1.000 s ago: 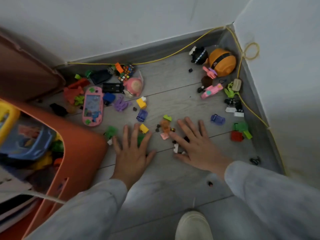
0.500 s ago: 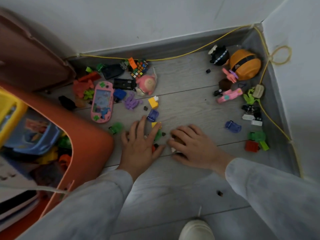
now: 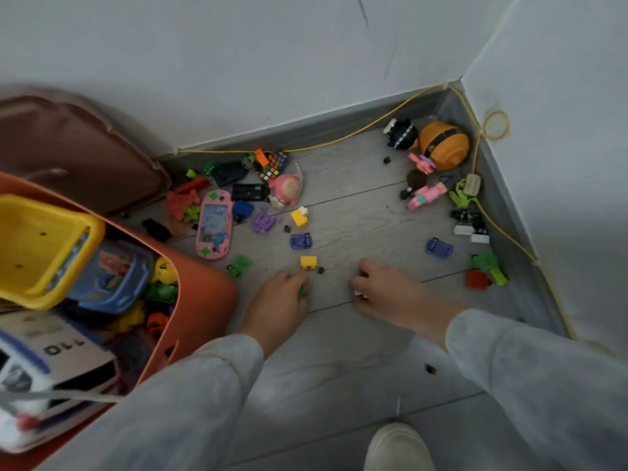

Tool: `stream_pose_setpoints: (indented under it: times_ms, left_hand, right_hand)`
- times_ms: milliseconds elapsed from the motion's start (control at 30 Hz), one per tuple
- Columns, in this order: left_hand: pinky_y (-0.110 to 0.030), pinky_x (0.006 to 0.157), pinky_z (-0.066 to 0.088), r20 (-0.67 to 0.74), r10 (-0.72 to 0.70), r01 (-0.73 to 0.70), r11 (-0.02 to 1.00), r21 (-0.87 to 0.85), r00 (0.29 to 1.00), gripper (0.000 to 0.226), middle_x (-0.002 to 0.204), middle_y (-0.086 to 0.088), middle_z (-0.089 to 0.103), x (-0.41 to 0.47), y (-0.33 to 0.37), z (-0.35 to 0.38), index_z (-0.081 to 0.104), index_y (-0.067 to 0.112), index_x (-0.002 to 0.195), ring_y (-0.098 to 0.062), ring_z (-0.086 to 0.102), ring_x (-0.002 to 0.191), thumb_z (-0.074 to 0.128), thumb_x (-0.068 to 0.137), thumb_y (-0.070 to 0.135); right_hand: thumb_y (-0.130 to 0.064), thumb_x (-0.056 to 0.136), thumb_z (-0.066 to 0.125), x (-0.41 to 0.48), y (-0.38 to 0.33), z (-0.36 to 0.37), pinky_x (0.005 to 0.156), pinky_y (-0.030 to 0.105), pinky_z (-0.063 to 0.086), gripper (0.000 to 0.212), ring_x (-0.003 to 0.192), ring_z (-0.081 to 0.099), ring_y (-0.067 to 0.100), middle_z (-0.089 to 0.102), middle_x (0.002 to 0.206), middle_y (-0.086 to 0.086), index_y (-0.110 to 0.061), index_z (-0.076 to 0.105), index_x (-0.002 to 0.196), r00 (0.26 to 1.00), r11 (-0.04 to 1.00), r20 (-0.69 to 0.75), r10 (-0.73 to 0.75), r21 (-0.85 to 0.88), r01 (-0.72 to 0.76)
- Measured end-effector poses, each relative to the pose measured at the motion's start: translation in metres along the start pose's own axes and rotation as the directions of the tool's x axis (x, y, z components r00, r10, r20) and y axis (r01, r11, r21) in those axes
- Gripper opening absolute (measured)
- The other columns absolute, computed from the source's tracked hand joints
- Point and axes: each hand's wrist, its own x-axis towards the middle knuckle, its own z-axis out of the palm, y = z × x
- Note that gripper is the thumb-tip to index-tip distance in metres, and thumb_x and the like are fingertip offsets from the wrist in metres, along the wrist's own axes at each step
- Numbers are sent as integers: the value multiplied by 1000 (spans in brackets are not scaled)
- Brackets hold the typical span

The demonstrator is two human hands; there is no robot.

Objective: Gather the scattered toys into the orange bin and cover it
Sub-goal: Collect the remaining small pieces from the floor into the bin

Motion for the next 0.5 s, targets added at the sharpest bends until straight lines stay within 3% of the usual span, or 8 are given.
stream_pose_setpoints:
  times_ms: [200, 300, 433, 500]
  left_hand:
    - [-33, 76, 47, -113, 67, -84, 985, -150, 991, 12, 94, -1, 57, -32, 39, -48, 54, 29, 86, -23, 56, 87, 56, 81, 18]
    - [-32, 73, 46, -237, 103, -154, 966, -206, 966, 11, 86, 2, 57, -51, 54, -85, 55, 27, 84, -22, 56, 81, 53, 76, 20]
    - [-31, 71, 44, -397, 139, -238, 948, -211, 907, 11, 82, 4, 56, -76, 63, -145, 51, 32, 80, -17, 54, 77, 50, 74, 23]
    - [-33, 70, 43, -479, 147, -250, 955, -158, 865, 10, 81, 1, 56, -87, 59, -172, 53, 26, 81, -19, 54, 77, 52, 74, 18]
  right_hand:
    - [-21, 89, 61, 0, -14, -41, 66, 32, 43, 19, 81, 60, 34, 48, 108, 10, -14, 61, 106, 1000, 996, 0, -15, 93, 15]
    - [-17, 86, 61, 16, -38, -86, 77, 41, 51, 24, 92, 60, 34, 49, 109, 8, -17, 63, 109, 999, 989, -37, -32, 141, 37]
    - [-10, 75, 70, 39, -87, -161, 72, 39, 50, 20, 93, 62, 30, 55, 98, 6, -16, 67, 94, 972, 976, -201, -126, 151, 158]
    - [-13, 73, 71, 50, -114, -193, 72, 40, 52, 19, 89, 62, 29, 57, 93, 4, -21, 67, 90, 951, 963, -258, -173, 158, 218]
